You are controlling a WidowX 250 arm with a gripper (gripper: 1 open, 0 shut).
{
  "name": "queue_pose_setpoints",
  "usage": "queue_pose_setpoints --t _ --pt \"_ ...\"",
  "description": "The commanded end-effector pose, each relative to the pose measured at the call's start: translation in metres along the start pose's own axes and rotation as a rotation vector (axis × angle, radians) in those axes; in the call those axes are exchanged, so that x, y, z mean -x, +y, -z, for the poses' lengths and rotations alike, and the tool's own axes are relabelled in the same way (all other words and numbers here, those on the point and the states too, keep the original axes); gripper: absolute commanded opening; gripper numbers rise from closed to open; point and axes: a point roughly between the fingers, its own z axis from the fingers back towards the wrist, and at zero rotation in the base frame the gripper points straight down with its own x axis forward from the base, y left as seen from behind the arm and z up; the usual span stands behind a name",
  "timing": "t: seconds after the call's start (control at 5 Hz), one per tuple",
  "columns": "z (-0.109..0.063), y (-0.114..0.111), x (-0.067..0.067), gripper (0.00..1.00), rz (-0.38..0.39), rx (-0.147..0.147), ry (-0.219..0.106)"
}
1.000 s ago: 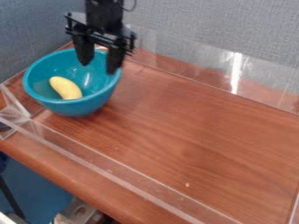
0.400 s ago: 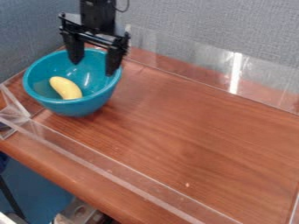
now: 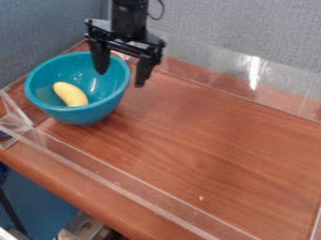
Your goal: Put the yellow object in the blue bowl
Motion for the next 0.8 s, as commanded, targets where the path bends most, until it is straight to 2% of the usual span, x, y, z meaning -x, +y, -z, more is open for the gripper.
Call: queue_pose_setpoints --t 0.0,0.4,0.6 --pt "-0.011 0.002 -0.011 1.0 -0.036 -0.005 -0.05" --pt "-0.004 0.008 -0.023 1.0 -0.011 -0.007 -0.046" --pt "-0.002 0.016 -0.025 1.0 -0.066 -0.009 -0.036"
